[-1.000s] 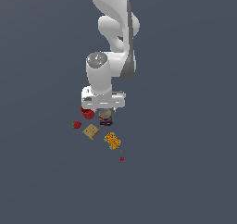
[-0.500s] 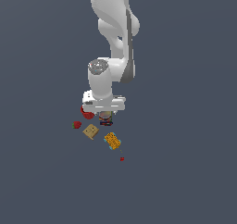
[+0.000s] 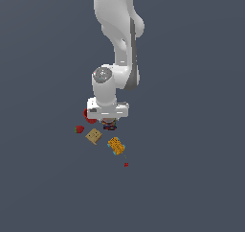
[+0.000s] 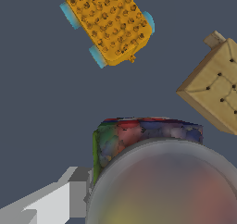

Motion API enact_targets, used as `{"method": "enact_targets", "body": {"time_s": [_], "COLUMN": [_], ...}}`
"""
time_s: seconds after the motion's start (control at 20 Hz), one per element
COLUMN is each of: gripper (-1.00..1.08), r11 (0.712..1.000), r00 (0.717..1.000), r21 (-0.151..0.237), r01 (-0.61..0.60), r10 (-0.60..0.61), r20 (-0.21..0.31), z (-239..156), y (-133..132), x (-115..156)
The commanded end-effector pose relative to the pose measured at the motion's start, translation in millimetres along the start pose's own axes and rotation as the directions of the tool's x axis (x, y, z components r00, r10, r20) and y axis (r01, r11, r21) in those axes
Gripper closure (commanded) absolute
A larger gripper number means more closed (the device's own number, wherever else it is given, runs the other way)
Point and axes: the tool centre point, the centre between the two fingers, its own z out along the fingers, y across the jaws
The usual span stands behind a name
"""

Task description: Pick up a designated object from a clutter of objects.

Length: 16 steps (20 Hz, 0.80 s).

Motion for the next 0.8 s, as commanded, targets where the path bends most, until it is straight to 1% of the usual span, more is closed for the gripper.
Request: {"method": "enact_targets", "body": {"time_s": [0.0, 0.5, 0.75], "gripper": [1.08, 1.08, 1.08], "r11": [1.0, 1.0, 1.0], "r00": [1.0, 1.0, 1.0], "r21": [0.0, 0.0, 0.0], "r01": [0.0, 0.0, 0.0], "r10": [0.0, 0.0, 0.0], "r20": [0.0, -0.001, -0.001], "z": [1, -1, -13], "y": [0, 0, 1], "x": [0, 0, 2]}}
